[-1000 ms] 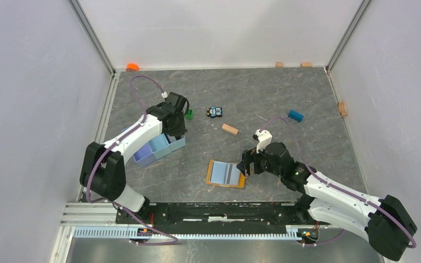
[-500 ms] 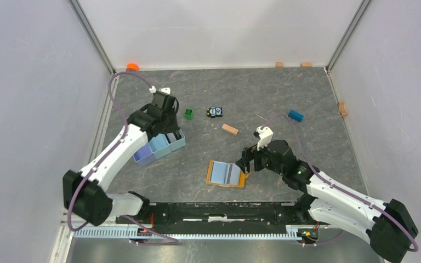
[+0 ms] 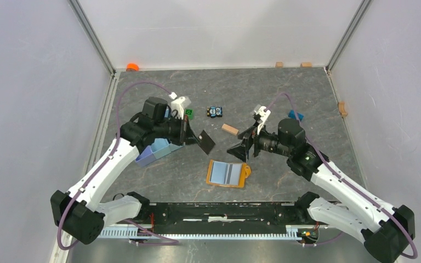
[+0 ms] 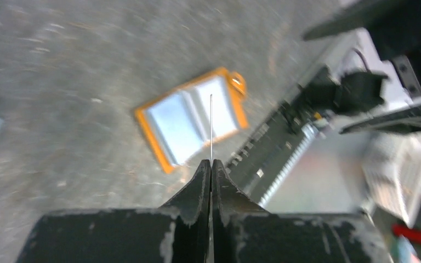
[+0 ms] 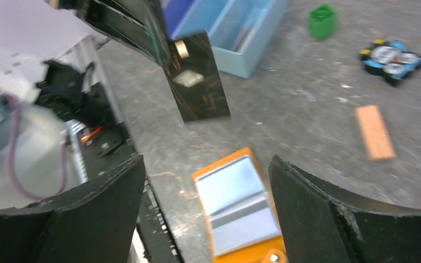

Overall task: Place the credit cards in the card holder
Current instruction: Pick up the credit card from the storage box.

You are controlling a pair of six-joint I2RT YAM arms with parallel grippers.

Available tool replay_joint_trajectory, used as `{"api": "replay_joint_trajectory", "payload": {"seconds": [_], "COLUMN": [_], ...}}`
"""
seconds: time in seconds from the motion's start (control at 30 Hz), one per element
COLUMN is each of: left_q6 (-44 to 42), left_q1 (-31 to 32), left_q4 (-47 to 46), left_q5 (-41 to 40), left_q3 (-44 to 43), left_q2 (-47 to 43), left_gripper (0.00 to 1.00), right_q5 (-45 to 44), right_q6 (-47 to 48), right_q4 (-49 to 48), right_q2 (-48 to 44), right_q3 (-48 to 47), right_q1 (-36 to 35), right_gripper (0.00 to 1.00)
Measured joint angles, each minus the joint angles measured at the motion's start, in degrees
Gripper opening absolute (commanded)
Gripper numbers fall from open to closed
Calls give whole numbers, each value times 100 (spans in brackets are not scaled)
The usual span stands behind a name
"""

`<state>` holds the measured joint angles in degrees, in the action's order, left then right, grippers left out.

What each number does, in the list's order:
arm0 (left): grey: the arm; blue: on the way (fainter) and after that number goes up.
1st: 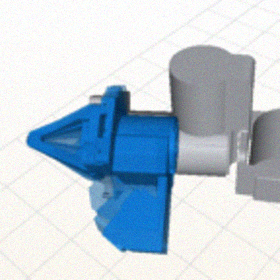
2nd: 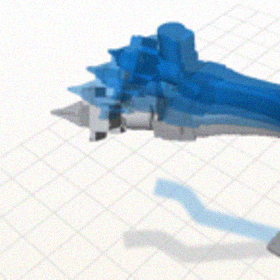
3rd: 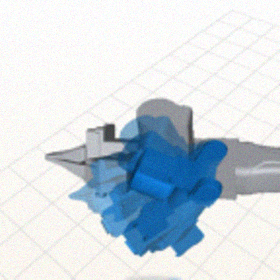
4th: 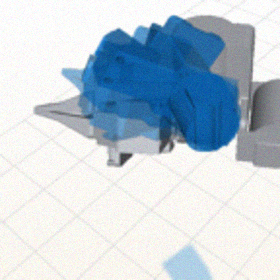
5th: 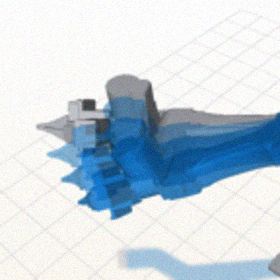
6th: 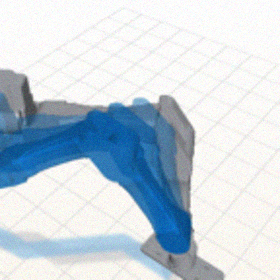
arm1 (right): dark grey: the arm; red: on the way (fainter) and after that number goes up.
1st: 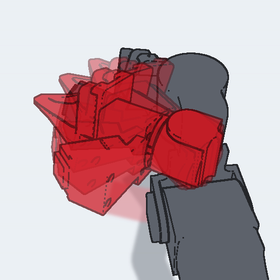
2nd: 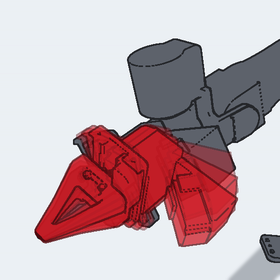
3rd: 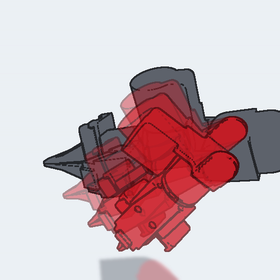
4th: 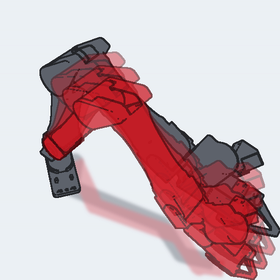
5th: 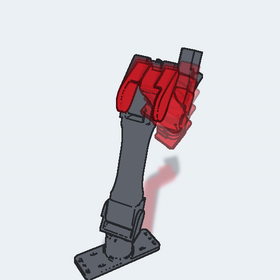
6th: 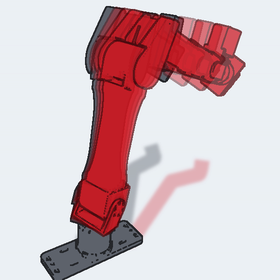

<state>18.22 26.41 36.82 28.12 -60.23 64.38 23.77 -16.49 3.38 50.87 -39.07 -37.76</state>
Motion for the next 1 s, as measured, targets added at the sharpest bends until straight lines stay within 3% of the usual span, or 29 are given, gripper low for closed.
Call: {"api": "replay_joint_trajectory", "payload": {"seconds": [0.17,0.23,0.37,0.53,0.6,0.63,0.67,0.77,0.87,0.93,1.0], "left_q6": [-33,-31,-11,-4,24,46,94,286,518,758,970], "left_q1": [310,466,743,831,833,833,833,850,870,872,883], "left_q4": [-166,-254,-640,-898,-990,-1049,-1113,-1276,-1539,-1729,-1818], "left_q5": [1587,1963,2573,2778,2745,2702,2634,2188,1508,981,570], "left_q3": [380,435,577,673,752,813,866,1001,1274,1541,1731], "left_q2": [2,2,9,39,39,39,39,15,-125,-232,-227], "left_gripper": [2,2,2,4,14,24,47,58,84,86,77], "right_q5": [1327,1700,2131,2450,2518,2518,2503,2162,1676,1296,984], "right_q6": [-127,-278,-562,-1150,-1292,-1384,-1427,-1589,-1856,-2181,-2437], "right_q4": [-164,-249,-511,-1222,-1333,-1355,-1357,-1346,-1331,-1377,-1362], "right_q2": [522,728,898,894,892,883,881,872,868,868,868], "right_q3": [-170,-168,-76,243,321,352,378,546,898,1290,1582], "right_q1": [0,-13,-83,-133,-146,-146,-146,-157,-151,-142,-133], "right_gripper": [68,64,46,0,0,0,0,0,0,0,0]}}
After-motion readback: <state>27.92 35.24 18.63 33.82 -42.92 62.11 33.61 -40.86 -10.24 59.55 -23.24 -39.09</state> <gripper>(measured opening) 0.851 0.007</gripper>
